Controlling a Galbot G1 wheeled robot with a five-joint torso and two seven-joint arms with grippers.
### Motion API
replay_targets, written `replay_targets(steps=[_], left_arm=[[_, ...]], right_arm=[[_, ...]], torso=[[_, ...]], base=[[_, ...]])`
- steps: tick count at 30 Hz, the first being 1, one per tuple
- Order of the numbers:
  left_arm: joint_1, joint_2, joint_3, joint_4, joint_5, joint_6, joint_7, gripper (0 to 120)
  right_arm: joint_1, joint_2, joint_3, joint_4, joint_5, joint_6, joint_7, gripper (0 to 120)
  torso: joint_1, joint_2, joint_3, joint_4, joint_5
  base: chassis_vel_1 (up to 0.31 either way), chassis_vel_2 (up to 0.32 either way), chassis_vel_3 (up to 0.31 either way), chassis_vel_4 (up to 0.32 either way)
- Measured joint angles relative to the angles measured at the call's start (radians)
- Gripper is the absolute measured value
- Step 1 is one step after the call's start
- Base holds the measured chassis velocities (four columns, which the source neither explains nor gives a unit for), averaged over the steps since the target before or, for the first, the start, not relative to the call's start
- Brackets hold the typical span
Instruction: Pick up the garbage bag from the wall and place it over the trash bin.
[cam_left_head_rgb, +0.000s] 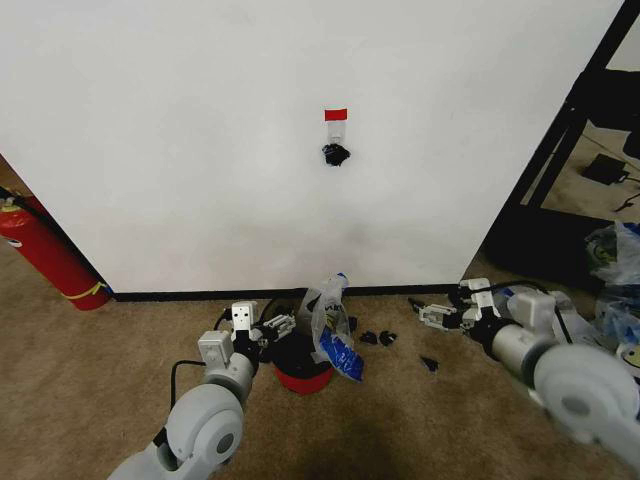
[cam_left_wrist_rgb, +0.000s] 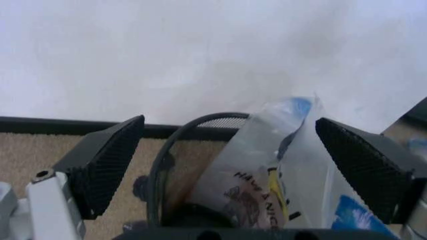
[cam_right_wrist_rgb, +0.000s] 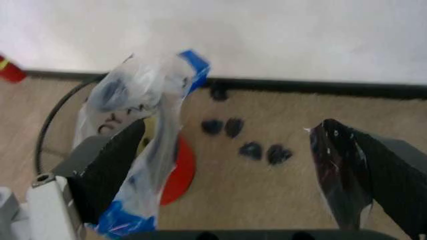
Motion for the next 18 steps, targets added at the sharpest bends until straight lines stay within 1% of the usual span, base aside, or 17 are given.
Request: replay_targets(steps=[2,4,5,7,8,9,10,11,12,14,15,17,18], left_arm=[[0.0,-0.002,0.0,0.0,0.002,0.001,0.0,100],[-0.001,-0.003,-0.008,-0.006,0.02,0.008,0.001,100],[0.0,-0.001,-0.013,-0.01,0.034,0.012,0.001,100],[0.004,0.003,-0.022,-0.011,0.078,0.018,0.005,100],[0.006,0.003,-0.027,-0.009,0.099,0.018,0.008,100],[0.006,0.003,-0.027,-0.009,0.099,0.018,0.008,100],[0.009,0.004,-0.036,-0.005,0.125,0.018,0.012,100],[0.011,0.004,-0.038,-0.004,0.13,0.018,0.012,100],[0.017,0.001,-0.046,-0.001,0.144,0.017,0.014,100],[0.026,-0.003,-0.05,0.0,0.159,0.012,0.015,100],[0.031,-0.007,-0.05,0.0,0.166,0.009,0.016,100],[0.032,-0.008,-0.05,0.001,0.167,0.008,0.016,100],[0.034,-0.013,-0.051,0.001,0.17,0.006,0.017,100]], right_arm=[[0.025,0.002,-0.021,-0.008,0.014,-0.01,0.003,100],[0.16,0.029,-0.138,-0.056,0.083,-0.062,0.031,100],[0.216,0.043,-0.184,-0.078,0.091,-0.08,0.039,100],[0.326,0.089,-0.282,-0.128,0.096,-0.106,0.064,100],[0.366,0.112,-0.316,-0.149,0.101,-0.12,0.083,100],[0.366,0.112,-0.316,-0.149,0.101,-0.12,0.083,100],[0.426,0.15,-0.365,-0.181,0.116,-0.144,0.116,100],[0.441,0.161,-0.379,-0.191,0.121,-0.151,0.127,100],[0.496,0.201,-0.429,-0.223,0.144,-0.172,0.167,100],[0.54,0.23,-0.477,-0.249,0.175,-0.178,0.217,100],[0.559,0.24,-0.502,-0.261,0.188,-0.181,0.241,100],[0.567,0.243,-0.512,-0.266,0.193,-0.181,0.249,100],[0.594,0.25,-0.546,-0.284,0.213,-0.181,0.268,100]], torso=[[0.0,0.0,0.0,-0.0003,-0.0001],[0.0,0.0,0.0,-0.0006,0.0009],[0.0,0.0,0.0,-0.0001,0.0006],[0.0,0.0,0.0,-0.0002,0.0001],[0.0,0.0,0.0,0.0001,0.0006],[0.0,0.0,0.0,0.0001,0.0006],[0.0,0.0,0.0,0.0007,0.0011],[0.0,0.0,0.0,0.0007,0.0009],[0.0,0.0,0.0,0.0007,0.0001],[0.0,0.0,0.0,0.0003,0.0004],[0.0,0.0,0.0,0.0001,0.0002],[0.0,0.0,0.0,0.0,0.0001],[0.0,0.0,0.0,-0.0003,0.0005]], base=[[0.0,0.0,0.0,0.0],[0.0,0.0,0.0,0.0],[0.0,0.0,0.0,0.0],[0.0,0.0,0.0,0.0],[0.0,0.0,0.0,0.0],[0.0,0.0,0.0,0.0],[0.0,0.0,0.0,0.0],[0.0,0.0,0.0,0.0],[0.0,0.0,0.0,0.0],[0.0,0.0,0.0,0.0],[0.0,0.0,0.0,0.0],[0.0,0.0,0.0,0.0],[0.0,0.0,0.0,0.0]])
